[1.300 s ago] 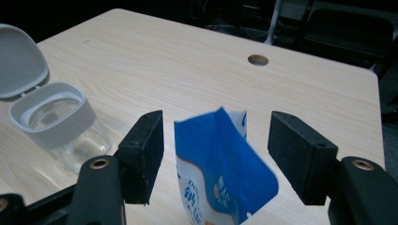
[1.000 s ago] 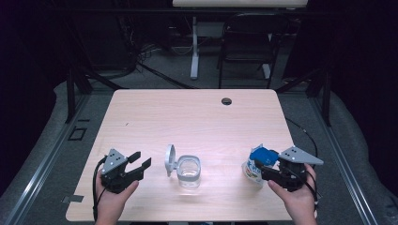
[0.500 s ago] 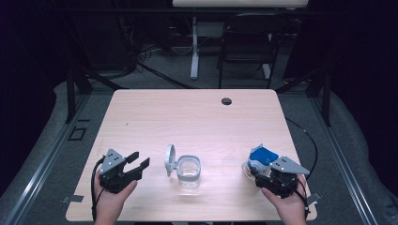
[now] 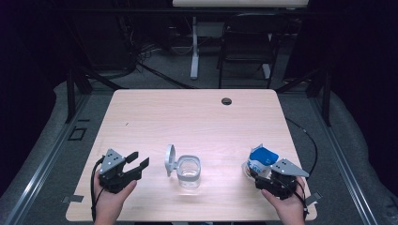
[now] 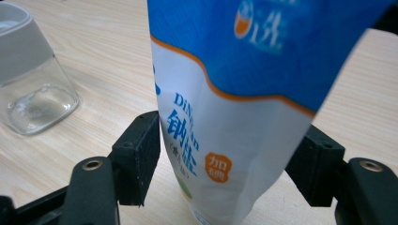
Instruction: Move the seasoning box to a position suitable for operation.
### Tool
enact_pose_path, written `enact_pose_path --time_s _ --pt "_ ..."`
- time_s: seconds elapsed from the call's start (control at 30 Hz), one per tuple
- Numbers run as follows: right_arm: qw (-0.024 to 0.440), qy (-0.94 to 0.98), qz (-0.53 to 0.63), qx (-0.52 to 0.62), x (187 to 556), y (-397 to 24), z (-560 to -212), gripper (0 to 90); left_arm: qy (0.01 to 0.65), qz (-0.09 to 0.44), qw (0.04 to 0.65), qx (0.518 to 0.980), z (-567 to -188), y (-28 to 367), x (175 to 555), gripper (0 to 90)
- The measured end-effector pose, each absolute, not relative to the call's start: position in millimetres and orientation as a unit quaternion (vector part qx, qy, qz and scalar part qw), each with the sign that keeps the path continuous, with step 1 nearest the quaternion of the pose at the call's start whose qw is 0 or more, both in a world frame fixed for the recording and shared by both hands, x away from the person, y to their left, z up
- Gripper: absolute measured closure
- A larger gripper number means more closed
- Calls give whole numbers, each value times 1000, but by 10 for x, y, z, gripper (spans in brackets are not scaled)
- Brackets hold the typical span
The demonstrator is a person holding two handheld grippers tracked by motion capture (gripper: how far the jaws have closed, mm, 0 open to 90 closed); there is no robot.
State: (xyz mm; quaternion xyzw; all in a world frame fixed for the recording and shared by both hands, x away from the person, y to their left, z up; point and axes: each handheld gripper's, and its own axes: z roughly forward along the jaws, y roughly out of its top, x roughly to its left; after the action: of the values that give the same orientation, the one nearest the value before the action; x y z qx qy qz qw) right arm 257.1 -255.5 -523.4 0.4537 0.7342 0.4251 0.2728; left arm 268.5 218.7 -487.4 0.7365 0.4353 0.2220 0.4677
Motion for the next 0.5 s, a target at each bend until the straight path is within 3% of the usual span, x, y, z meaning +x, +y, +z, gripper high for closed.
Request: enact_pose_path --time_s 0.5 --pt "260 735 421 465 2627 -2551 -5464 328 436 223 468 736 -4881 2197 2692 505"
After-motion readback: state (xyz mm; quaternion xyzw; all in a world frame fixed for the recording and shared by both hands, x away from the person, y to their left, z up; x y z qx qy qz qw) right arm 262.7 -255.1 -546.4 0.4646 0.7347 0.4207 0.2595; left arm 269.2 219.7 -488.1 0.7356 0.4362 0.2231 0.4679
